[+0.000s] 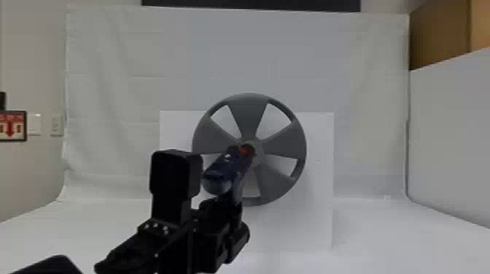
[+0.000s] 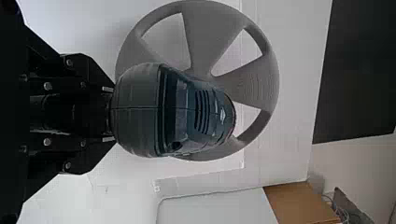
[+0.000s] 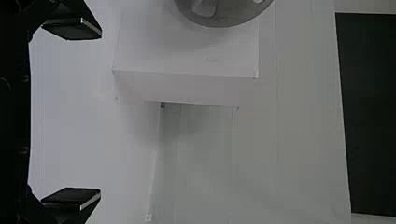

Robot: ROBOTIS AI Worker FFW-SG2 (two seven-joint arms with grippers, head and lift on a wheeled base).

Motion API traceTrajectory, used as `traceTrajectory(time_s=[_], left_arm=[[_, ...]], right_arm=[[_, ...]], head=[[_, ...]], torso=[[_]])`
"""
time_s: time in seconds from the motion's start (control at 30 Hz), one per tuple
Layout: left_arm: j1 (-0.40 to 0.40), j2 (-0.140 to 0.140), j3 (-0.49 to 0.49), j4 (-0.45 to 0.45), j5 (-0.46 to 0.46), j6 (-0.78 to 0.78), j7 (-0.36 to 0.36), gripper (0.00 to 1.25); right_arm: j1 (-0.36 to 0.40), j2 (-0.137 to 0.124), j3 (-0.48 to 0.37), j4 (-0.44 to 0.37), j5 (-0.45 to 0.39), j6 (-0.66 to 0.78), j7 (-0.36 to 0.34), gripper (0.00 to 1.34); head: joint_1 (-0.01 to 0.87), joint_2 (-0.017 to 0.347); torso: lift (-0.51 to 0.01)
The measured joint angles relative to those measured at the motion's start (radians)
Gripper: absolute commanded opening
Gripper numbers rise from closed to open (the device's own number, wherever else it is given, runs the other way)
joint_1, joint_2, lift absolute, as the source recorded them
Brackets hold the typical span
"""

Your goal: Grasp the drill and bring into the middle of wheel

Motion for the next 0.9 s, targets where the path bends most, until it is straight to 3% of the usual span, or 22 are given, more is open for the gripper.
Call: traceTrajectory(time_s=[0.9], left_arm=[[-0.041, -0.039, -0.018, 0.171, -0.021, -0.081, 0.018, 0.02]], right_arm=[[0.004, -0.006, 0.004, 0.000, 0.005, 0.008, 0.000, 1.23]], head=[[0.000, 0.000]], torso=[[-0.406]])
